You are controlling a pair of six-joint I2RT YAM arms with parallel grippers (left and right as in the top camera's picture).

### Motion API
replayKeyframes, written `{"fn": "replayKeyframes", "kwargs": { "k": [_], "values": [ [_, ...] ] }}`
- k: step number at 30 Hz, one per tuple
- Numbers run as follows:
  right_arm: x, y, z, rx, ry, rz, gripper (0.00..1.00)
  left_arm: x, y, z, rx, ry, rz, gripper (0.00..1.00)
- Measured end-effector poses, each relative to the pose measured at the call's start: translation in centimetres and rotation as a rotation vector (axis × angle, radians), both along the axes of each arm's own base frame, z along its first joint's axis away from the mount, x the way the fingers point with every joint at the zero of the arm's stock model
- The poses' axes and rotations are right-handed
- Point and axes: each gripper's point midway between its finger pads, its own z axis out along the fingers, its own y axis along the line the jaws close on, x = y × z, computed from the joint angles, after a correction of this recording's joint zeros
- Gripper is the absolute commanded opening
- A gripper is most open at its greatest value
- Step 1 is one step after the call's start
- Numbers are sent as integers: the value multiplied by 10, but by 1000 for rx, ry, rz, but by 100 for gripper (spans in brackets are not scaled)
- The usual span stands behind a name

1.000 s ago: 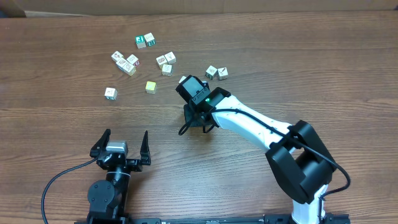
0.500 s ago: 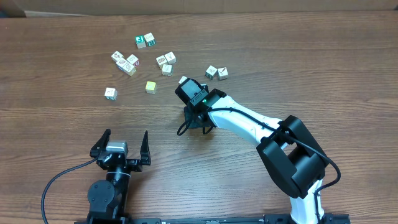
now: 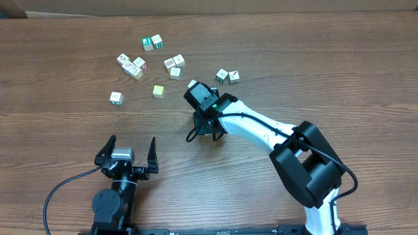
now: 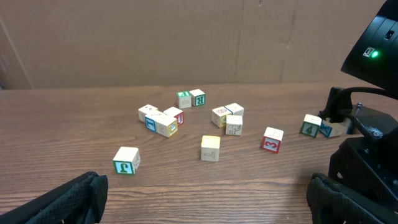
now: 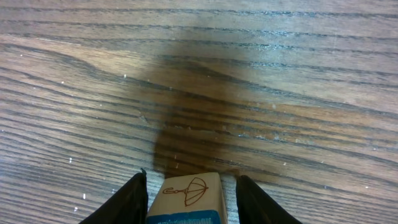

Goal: Form a tower

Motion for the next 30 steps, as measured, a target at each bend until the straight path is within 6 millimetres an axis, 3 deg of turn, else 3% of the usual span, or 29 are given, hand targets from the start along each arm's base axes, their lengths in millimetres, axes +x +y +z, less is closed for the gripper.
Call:
{"fn": "replayKeyframes", "kwargs": {
  "k": [6,13,24,30],
  "values": [
    [-1,-1,0,-3,6,-6,31,0,0,0,0,0,0,99],
    [-3,-3,-1,14,25,-103,28,0,0,0,0,0,0,100],
    [2,2,1,43,12,-143,29,0,0,0,0,0,0,100],
    [2,2,1,48,9,-151,42,0,0,0,0,0,0,100]
  ]
}}
